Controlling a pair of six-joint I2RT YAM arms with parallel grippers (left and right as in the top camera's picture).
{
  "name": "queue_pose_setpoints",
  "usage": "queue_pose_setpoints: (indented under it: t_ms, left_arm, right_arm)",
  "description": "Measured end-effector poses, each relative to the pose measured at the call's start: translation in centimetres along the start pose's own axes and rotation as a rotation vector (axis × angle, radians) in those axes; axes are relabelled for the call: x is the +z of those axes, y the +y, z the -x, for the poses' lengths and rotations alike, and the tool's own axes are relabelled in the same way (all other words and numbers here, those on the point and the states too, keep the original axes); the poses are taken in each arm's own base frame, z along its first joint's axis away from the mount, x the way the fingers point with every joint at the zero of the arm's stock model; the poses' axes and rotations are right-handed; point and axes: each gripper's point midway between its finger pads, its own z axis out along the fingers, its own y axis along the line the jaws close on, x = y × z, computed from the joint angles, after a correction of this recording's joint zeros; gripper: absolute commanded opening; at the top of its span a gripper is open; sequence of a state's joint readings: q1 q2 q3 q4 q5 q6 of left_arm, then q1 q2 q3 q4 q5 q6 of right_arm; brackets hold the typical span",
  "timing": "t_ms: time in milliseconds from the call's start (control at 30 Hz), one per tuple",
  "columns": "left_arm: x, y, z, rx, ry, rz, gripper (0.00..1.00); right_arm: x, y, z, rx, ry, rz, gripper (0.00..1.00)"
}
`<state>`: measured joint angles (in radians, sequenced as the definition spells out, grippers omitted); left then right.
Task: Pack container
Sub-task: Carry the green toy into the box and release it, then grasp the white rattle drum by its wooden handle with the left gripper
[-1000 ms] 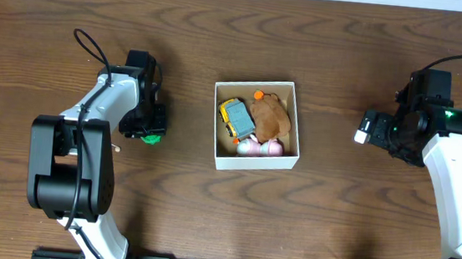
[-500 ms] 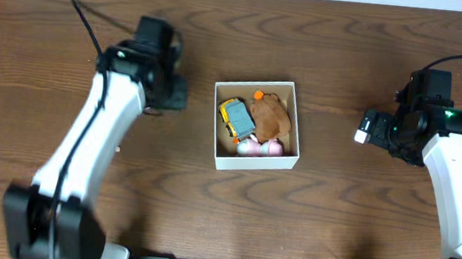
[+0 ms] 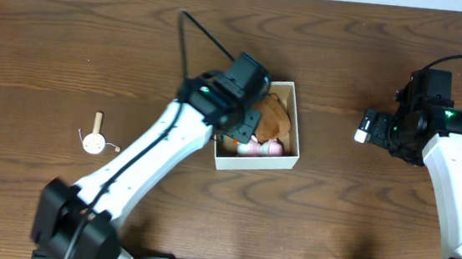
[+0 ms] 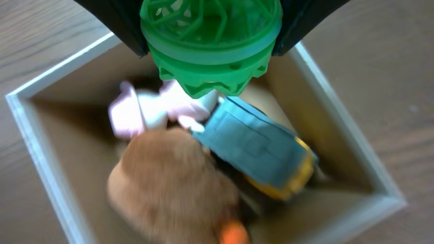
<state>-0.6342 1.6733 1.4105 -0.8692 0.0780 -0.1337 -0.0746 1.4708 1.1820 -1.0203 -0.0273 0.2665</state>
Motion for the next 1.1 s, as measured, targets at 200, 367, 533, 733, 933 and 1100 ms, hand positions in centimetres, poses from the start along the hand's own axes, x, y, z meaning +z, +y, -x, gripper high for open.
queue_pose_setpoints:
  t_ms: [200, 367, 533, 733, 933, 1100]
  left_arm:
    - [1.7, -0.3, -1.9, 0.019, 0.1, 0.02, 0.7]
    - [1.5, -0.1, -1.8, 0.021, 0.091, 0.023, 0.95]
    - [0.6, 0.9, -1.3, 0.008, 0.057, 0.056, 0.99]
    - [-3.4, 4.0, 0.1, -0.059, -0.064, 0.123, 0.98]
    - [-10.6, 13.7, -1.2, -0.387, -0.202, 0.243, 0.98]
    - [-14.4, 23.1, -6.7, -0.8, -0.213, 0.387, 0.98]
  right_arm:
    - [0.0, 0.0, 0.0, -0.004, 0.0, 0.0, 0.99]
    - [0.0, 0.0, 0.0, -0.008, 0.0, 0.0, 0.99]
    - [0.0, 0.0, 0.0, -0.01, 0.0, 0.0, 0.99]
    - [0.0, 0.0, 0.0, -0.019, 0.0, 0.0, 0.99]
    - [0.0, 0.0, 0.0, -0.03, 0.001, 0.0, 0.99]
    - [0.0, 0.0, 0.0, -0.038, 0.001, 0.0, 0.99]
